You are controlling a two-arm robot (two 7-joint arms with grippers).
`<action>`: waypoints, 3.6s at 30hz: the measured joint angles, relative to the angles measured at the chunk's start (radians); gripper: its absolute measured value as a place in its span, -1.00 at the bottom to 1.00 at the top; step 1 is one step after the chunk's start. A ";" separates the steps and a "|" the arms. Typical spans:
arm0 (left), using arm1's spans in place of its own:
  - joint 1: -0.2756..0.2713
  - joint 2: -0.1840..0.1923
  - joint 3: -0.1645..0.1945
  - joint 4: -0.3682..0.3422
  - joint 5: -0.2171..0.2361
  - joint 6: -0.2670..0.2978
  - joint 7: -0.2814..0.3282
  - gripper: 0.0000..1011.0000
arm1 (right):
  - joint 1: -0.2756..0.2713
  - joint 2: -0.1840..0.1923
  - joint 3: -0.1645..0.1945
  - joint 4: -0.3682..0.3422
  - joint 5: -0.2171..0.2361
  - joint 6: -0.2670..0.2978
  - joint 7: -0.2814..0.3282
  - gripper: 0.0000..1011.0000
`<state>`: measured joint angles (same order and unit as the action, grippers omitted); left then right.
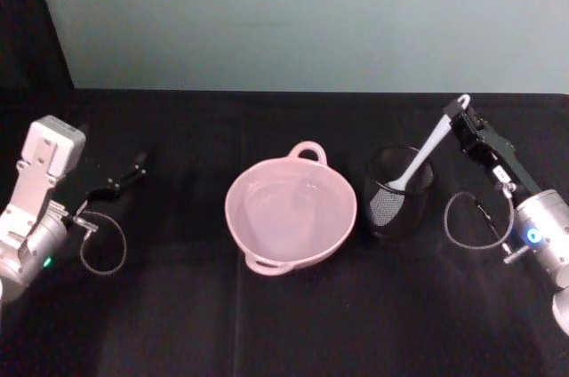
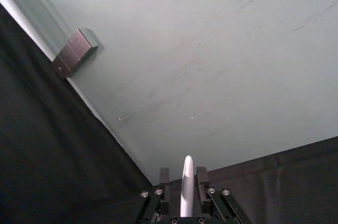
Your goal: Use the one hand to pick up the spoon and stir the clear water in the bowl.
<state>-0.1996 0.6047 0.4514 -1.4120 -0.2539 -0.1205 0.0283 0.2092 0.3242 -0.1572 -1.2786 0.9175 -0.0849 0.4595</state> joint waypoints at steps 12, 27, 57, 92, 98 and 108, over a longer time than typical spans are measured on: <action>0.000 0.000 0.000 0.000 0.000 0.000 0.000 1.00 | -0.071 0.053 -0.010 -0.107 -0.026 0.038 -0.069 0.35; 0.000 0.000 0.000 0.000 0.000 0.000 0.000 1.00 | -0.257 0.266 0.024 -0.420 -0.127 0.229 -0.249 0.98; 0.000 0.000 0.000 0.000 0.000 0.000 0.000 1.00 | 0.003 0.179 -0.162 -0.027 -0.635 -0.022 -0.352 0.98; 0.000 0.000 0.000 0.000 0.000 0.000 0.000 1.00 | 0.007 0.174 -0.165 -0.024 -0.653 -0.013 -0.365 0.98; 0.000 0.000 0.000 0.000 0.000 0.000 0.000 1.00 | 0.007 0.174 -0.165 -0.024 -0.652 -0.013 -0.365 0.98; 0.000 0.000 0.000 0.000 0.000 0.000 0.000 1.00 | 0.007 0.174 -0.165 -0.024 -0.651 -0.014 -0.364 0.98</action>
<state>-0.1995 0.6047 0.4514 -1.4120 -0.2539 -0.1205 0.0283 0.2164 0.4987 -0.3224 -1.3026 0.2663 -0.0984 0.0954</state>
